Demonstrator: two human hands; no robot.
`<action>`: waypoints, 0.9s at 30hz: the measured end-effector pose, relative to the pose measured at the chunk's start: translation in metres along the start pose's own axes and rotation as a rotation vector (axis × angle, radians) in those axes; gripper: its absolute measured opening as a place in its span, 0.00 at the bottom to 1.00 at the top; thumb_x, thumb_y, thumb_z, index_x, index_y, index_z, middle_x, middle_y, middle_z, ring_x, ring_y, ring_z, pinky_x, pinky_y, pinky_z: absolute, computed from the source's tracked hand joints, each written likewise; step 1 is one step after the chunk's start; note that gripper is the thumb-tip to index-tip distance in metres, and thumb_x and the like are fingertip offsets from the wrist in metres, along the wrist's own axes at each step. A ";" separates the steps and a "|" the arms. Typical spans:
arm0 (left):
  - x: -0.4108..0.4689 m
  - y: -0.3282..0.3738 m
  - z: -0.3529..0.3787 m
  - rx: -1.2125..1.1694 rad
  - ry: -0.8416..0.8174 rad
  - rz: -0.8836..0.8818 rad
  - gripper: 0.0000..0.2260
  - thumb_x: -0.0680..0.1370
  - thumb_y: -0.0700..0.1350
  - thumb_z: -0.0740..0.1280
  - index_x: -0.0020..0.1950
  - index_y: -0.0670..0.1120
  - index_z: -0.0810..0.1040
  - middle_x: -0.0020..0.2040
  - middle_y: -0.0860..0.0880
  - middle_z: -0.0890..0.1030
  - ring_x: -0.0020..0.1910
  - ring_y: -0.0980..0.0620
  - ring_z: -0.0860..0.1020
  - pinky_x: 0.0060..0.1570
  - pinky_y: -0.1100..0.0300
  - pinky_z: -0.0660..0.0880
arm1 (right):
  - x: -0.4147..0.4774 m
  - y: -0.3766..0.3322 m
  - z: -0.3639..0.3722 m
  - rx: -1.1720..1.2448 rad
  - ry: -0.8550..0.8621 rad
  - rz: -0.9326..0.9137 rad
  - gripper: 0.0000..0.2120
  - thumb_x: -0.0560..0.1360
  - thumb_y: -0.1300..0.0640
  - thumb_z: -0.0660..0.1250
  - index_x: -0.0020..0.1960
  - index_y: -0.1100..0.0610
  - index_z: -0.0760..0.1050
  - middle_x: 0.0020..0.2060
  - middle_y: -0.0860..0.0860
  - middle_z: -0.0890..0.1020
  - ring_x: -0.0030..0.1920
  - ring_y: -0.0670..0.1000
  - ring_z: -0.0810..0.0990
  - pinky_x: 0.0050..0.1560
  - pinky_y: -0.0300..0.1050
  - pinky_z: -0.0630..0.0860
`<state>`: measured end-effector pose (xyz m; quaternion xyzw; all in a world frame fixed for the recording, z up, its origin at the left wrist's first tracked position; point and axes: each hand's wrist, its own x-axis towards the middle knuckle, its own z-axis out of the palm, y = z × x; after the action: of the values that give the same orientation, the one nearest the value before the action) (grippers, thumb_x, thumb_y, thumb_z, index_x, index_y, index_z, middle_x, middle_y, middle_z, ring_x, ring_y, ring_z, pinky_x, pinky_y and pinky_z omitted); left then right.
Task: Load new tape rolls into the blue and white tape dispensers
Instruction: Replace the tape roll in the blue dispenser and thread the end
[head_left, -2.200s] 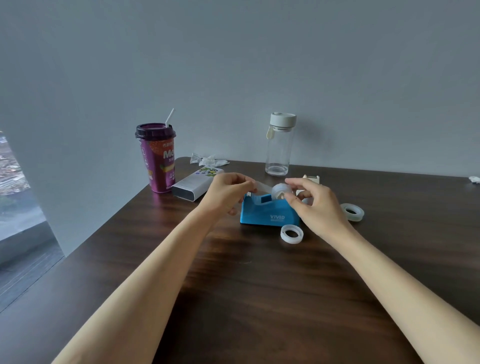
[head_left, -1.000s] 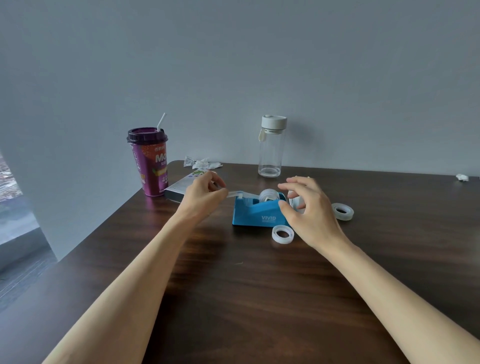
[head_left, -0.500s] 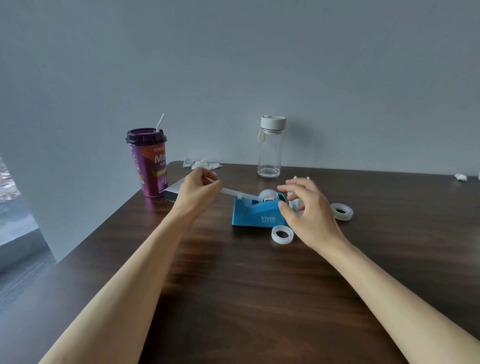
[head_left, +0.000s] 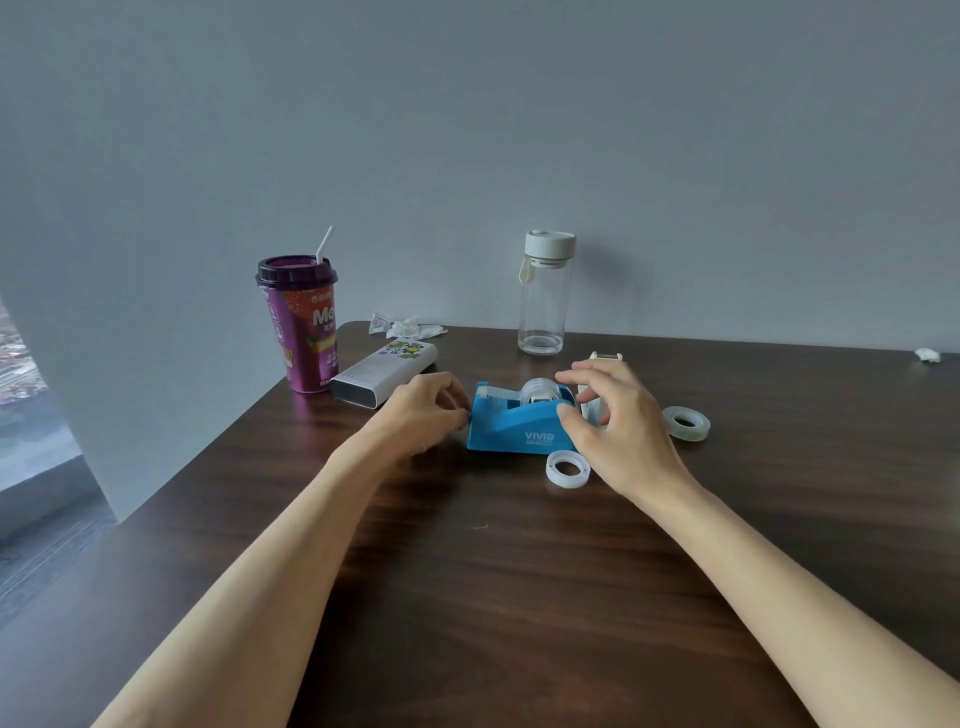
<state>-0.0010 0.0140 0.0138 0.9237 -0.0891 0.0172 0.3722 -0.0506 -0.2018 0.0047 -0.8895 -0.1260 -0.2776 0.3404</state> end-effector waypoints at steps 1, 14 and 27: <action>0.001 0.000 0.001 0.008 0.007 0.007 0.04 0.76 0.42 0.67 0.48 0.50 0.77 0.43 0.52 0.80 0.39 0.54 0.77 0.27 0.64 0.72 | 0.000 0.000 0.000 -0.002 -0.008 0.004 0.15 0.75 0.58 0.68 0.61 0.54 0.78 0.63 0.51 0.74 0.50 0.45 0.77 0.56 0.37 0.73; -0.007 0.000 0.000 0.441 0.101 0.121 0.07 0.74 0.47 0.67 0.51 0.54 0.78 0.47 0.51 0.80 0.37 0.50 0.75 0.37 0.57 0.71 | -0.002 -0.001 0.000 -0.071 -0.228 0.117 0.31 0.75 0.50 0.67 0.75 0.51 0.62 0.71 0.50 0.70 0.70 0.50 0.68 0.66 0.44 0.64; -0.004 -0.004 0.006 0.556 0.063 0.222 0.08 0.76 0.47 0.60 0.51 0.52 0.77 0.54 0.53 0.77 0.49 0.47 0.77 0.41 0.54 0.72 | -0.004 -0.005 0.000 -0.099 -0.120 0.187 0.27 0.67 0.43 0.74 0.61 0.49 0.70 0.57 0.47 0.75 0.53 0.46 0.74 0.47 0.40 0.72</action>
<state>-0.0047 0.0130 0.0063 0.9739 -0.1697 0.1102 0.1032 -0.0557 -0.1978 0.0050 -0.9281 -0.0491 -0.1966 0.3124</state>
